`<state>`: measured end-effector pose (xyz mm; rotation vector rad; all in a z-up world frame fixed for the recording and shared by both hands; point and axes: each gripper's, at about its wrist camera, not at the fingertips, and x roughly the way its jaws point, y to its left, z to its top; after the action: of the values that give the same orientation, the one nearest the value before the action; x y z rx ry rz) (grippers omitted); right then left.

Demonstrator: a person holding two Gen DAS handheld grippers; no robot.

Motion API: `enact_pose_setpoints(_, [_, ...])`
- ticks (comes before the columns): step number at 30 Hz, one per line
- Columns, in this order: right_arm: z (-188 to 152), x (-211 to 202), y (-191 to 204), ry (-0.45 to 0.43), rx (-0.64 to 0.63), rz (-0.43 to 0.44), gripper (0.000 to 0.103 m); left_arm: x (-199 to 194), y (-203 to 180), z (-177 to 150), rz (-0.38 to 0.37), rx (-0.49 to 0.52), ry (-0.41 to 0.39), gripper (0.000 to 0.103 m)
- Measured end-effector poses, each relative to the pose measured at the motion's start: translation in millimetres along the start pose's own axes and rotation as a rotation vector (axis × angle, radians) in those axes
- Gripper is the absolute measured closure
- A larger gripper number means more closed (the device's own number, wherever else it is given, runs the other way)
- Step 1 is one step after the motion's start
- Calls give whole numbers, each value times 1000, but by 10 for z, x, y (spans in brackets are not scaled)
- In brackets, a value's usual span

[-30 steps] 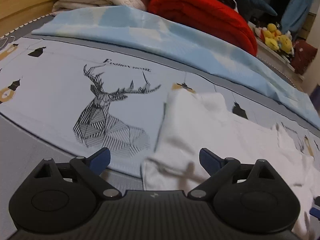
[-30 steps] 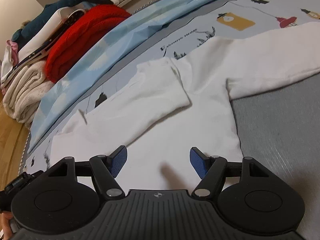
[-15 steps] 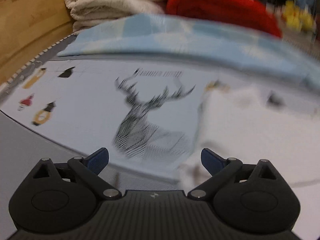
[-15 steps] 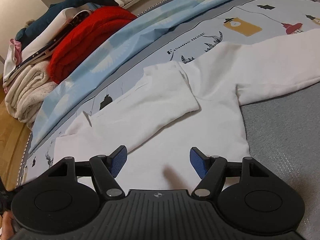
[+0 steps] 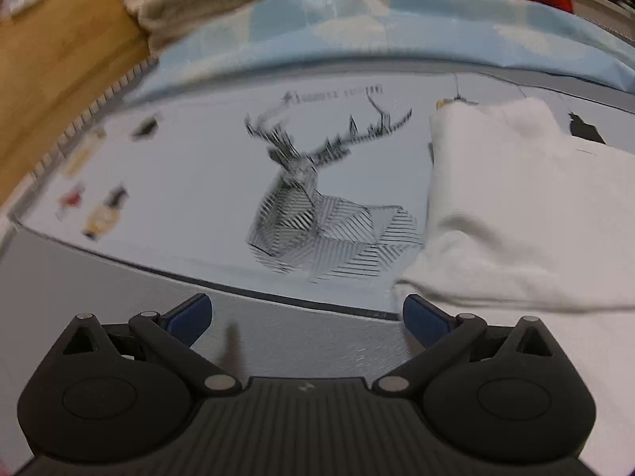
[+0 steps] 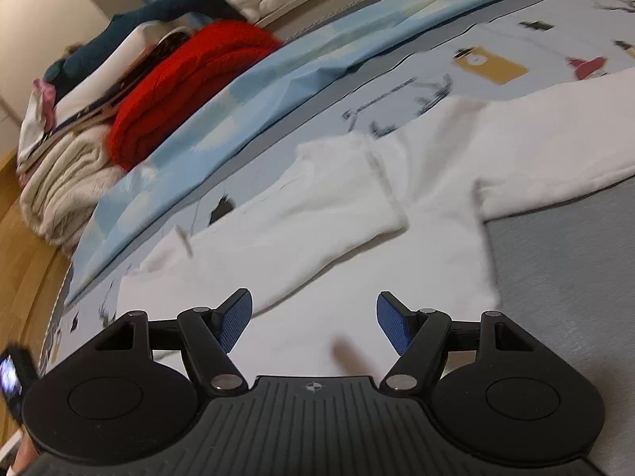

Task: Fold small clothes
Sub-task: 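Smooth the folded shirt side with the left gripper and release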

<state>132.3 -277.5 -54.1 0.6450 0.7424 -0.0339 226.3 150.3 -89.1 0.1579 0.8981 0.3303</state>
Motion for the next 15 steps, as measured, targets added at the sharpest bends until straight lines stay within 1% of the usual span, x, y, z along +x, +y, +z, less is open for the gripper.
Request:
enact_pose_setpoints(2, [99,-105,-148,-45,37,-26,32,-186,93,0,-2,-10,-44,0])
enact_pose_setpoints(4, [210,-227,-341,-93,90,-55,32,-406,205,7,-18,-76,-62,0])
enact_pose_setpoints(6, [316,-381,-578,-148,156,-84,31,-623,300,-17,-78,-169,-63,0])
enact_pose_setpoints(9, [450,-611,-955,-233,248,-155,31,-874,387,-164,-187,-283,-47,0])
enact_pose_setpoints(11, [525,-751,-1220,-288,299,-223,31,-977,377,-260,-227,-304,-52,0])
enact_pose_setpoints(12, [560,-799,-1336,-307,316,-250,31,-1019,351,-298,-234,-302,-59,0])
enact_pose_setpoints(15, [646,-891,-1733,-352,347,-340,31,-1068,198,-336,-211,-252,-91,0])
